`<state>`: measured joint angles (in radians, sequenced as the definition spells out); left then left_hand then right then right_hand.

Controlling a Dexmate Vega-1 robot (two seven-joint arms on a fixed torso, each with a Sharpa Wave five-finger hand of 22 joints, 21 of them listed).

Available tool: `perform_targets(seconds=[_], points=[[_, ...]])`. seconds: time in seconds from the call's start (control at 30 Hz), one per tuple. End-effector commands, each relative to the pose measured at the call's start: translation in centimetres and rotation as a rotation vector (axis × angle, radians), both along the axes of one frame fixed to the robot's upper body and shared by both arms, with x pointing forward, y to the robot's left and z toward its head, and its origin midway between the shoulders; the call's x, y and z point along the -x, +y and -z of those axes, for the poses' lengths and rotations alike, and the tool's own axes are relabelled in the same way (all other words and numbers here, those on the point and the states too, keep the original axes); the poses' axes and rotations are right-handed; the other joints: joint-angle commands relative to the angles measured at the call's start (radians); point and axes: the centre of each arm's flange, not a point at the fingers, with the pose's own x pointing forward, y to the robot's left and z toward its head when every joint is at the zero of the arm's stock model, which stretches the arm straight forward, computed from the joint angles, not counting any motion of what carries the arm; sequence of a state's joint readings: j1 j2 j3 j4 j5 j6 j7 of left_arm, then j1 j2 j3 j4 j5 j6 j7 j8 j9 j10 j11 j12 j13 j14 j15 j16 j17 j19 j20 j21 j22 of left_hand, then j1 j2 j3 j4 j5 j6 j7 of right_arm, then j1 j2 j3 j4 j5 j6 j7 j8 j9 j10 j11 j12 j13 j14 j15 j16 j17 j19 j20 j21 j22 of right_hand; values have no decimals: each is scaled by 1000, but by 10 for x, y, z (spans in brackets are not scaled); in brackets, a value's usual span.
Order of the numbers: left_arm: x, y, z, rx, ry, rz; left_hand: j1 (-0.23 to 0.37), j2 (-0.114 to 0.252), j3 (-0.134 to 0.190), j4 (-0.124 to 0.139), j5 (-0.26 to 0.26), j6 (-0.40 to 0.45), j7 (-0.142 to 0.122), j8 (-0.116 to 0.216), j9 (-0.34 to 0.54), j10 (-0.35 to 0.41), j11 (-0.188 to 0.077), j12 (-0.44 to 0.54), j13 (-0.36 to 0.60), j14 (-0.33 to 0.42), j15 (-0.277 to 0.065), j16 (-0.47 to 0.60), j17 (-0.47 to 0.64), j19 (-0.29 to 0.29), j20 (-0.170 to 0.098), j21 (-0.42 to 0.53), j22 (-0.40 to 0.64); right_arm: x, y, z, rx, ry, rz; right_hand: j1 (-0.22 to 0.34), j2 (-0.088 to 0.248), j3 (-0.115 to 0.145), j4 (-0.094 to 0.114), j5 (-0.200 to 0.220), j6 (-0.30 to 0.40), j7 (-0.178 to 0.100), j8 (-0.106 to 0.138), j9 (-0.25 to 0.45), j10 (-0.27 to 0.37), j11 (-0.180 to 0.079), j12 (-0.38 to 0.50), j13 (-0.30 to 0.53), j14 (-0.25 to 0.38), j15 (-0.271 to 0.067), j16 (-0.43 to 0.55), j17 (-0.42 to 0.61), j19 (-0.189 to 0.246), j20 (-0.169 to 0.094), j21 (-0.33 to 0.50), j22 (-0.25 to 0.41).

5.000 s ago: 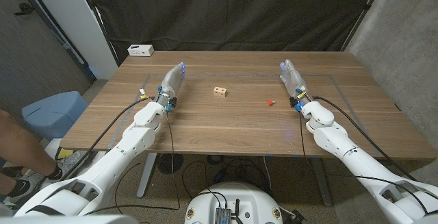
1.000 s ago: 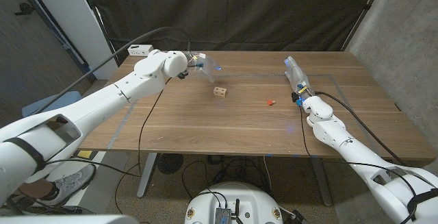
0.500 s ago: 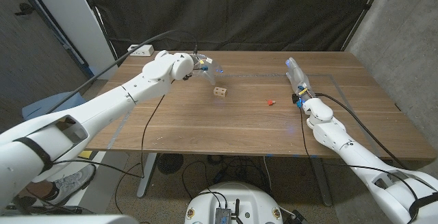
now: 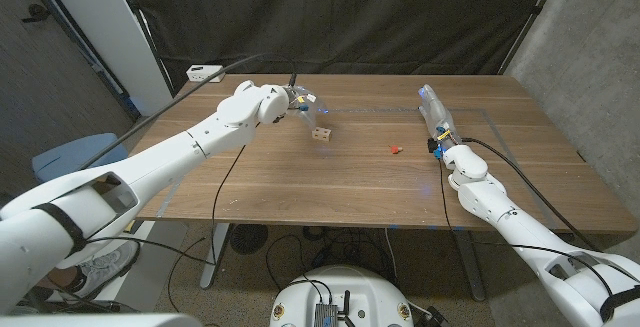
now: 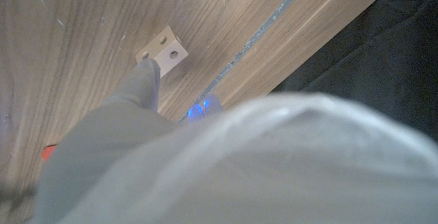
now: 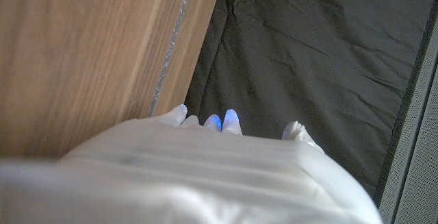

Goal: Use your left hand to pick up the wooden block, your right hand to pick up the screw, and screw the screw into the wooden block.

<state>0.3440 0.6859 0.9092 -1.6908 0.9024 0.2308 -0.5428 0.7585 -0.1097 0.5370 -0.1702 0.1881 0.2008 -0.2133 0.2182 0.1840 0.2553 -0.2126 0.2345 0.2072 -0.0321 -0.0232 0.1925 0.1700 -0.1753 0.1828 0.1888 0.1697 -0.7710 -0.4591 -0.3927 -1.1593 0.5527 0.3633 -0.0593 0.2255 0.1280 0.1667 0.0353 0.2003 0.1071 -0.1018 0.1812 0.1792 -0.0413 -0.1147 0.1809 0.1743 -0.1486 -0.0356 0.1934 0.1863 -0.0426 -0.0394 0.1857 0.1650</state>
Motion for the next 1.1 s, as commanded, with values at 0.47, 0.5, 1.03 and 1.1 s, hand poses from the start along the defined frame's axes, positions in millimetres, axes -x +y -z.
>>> perform_targets(seconds=[0.47, 0.5, 1.03, 1.1], points=[[-19, -11, 29, -30, -19, 9, 32, 5, -9, 3, -2, 24, 1, 0, 3, 33, -1, 13, 9, 20, -8, 4, 4, -2, 7, 9, 5, -3, 0, 2, -2, 1, -3, 0, -4, 8, -3, 6, -9, -2, 7, 2, 3, -5, 4, 4, -11, -11, 2, 1, 5, -1, 7, 5], [-20, -11, 31, -30, -21, 11, 33, 6, -10, 4, -2, 24, 0, 0, 3, 34, -1, 13, 9, 21, -9, 4, 4, -2, 6, 8, 5, -3, 0, 2, -3, 1, -2, 0, -4, 8, -3, 6, -10, -2, 6, 2, 4, -5, 4, 4, -11, -11, 2, 1, 5, -1, 7, 5], [-31, -11, 46, -44, -32, 11, 60, 6, -21, 6, -4, 57, 1, 5, 4, 77, 0, 27, 18, 65, -21, 12, 4, 21, -2, 11, 5, -3, 1, 4, -5, 5, 1, 0, -4, 11, -5, 6, -8, -2, 7, 2, 4, -5, 4, 4, -9, -12, 3, 1, 6, -1, 6, 5], [-32, -11, 47, -54, -36, 8, 61, 6, -22, 6, -4, 59, 1, 5, 4, 79, -1, 28, 19, 66, -22, 12, 4, 22, -3, 11, 5, -4, 1, 3, -5, 5, 1, 0, -4, 11, -5, 6, -8, -2, 7, 2, 4, -5, 4, 4, -9, -11, 3, 1, 6, -1, 6, 5]])
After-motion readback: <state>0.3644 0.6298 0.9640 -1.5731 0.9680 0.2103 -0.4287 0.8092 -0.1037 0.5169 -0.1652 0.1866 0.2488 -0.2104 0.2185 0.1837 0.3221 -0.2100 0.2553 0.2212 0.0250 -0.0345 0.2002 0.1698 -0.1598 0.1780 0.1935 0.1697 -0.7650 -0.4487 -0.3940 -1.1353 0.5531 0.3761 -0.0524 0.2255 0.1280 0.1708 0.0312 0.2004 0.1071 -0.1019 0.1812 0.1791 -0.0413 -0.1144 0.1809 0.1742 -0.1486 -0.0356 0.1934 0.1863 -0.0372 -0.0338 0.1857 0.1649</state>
